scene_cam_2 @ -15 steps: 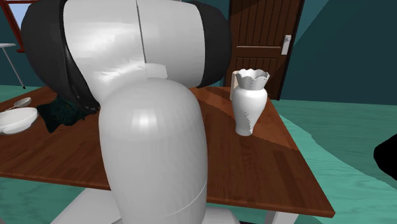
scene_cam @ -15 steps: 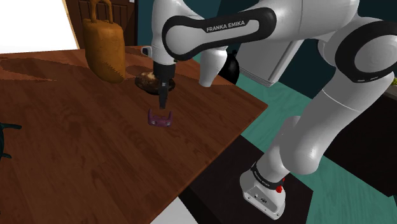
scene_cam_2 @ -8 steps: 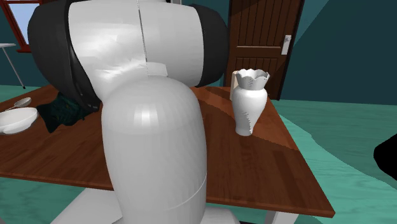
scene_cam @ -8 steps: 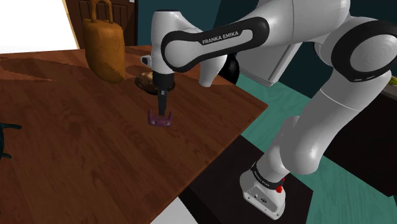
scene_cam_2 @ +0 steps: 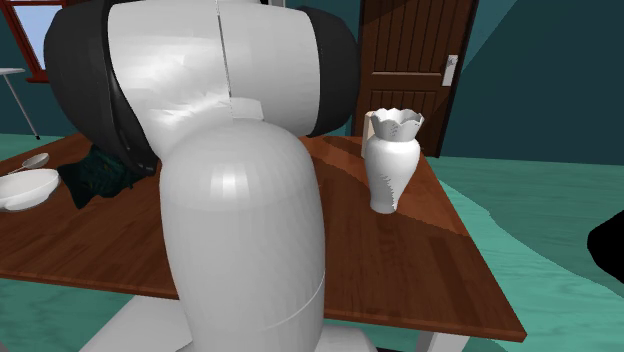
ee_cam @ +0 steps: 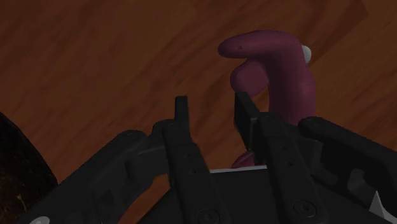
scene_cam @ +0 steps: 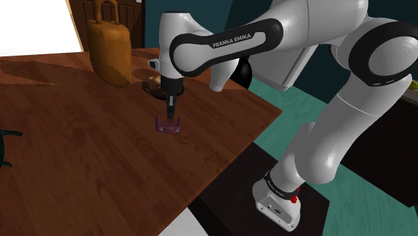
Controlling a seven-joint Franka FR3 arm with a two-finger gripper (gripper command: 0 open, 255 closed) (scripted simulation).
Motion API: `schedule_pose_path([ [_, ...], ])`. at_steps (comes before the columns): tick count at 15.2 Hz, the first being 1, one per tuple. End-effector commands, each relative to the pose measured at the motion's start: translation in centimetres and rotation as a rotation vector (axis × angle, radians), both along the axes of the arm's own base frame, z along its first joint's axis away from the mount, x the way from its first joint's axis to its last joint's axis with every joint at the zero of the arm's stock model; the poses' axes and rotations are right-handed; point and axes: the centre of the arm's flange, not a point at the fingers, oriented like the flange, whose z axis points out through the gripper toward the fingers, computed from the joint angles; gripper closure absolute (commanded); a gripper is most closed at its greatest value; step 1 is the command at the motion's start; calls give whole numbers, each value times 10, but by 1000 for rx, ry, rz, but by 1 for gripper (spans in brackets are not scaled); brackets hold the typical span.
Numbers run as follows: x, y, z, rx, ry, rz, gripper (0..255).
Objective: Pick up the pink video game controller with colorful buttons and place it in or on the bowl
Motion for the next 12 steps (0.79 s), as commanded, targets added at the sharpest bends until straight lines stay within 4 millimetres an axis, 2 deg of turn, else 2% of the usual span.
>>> schedule_pose_path([
  [1,0,0,0,0,0,0,255],
  [8,0,0,0,0,0,0,255],
  [9,0,0,0,0,0,0,0],
  [12,-17,26,13,42,6,-45,0],
])
